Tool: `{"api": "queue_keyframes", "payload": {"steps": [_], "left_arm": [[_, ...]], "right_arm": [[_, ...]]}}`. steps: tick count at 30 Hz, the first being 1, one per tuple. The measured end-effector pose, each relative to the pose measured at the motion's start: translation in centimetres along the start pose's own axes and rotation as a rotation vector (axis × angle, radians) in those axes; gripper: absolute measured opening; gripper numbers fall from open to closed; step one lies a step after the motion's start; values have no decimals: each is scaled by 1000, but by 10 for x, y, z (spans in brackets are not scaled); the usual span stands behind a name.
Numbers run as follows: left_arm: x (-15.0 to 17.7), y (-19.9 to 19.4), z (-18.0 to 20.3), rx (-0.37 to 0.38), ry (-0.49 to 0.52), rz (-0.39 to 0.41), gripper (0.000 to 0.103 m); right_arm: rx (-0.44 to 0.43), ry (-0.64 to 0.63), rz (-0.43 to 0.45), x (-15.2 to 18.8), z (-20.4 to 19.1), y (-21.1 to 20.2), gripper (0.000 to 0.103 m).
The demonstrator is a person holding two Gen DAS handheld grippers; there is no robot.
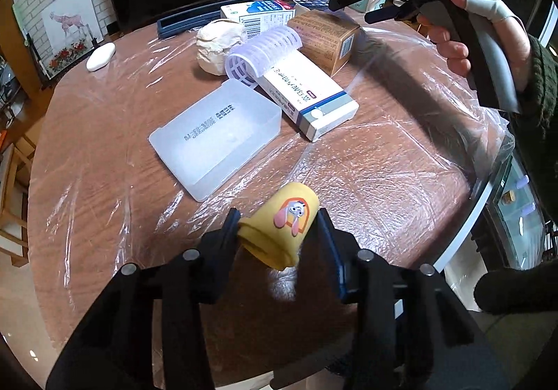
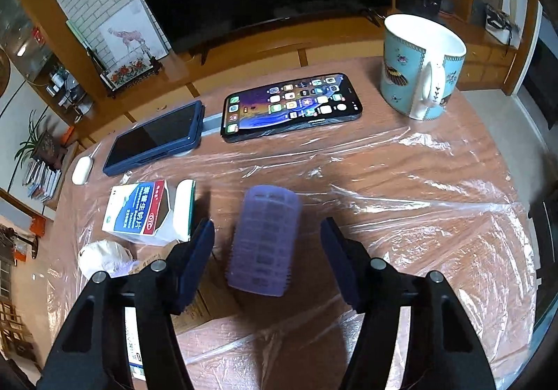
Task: Collect trash
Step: 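Grasp the yellow cup with the left gripper while the right grasps the purple curler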
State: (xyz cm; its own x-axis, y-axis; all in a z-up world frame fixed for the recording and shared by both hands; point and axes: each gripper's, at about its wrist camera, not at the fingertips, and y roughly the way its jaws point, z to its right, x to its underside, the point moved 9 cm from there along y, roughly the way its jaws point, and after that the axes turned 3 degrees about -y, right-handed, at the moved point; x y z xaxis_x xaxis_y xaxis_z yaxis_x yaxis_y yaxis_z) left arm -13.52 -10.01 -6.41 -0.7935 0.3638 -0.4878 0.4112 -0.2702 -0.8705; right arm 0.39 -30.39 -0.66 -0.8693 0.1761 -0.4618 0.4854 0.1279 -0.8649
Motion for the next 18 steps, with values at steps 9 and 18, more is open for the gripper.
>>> {"api": "queue_keyframes", "payload": {"steps": [9, 18], "left_arm": [[-2, 2, 7, -22, 75, 7, 45], [-2, -3, -1, 36, -28, 20, 45]], "right_arm": [[58, -95, -60, 7, -12, 24, 44], [-31, -64, -15, 15, -4, -4, 43]]}}
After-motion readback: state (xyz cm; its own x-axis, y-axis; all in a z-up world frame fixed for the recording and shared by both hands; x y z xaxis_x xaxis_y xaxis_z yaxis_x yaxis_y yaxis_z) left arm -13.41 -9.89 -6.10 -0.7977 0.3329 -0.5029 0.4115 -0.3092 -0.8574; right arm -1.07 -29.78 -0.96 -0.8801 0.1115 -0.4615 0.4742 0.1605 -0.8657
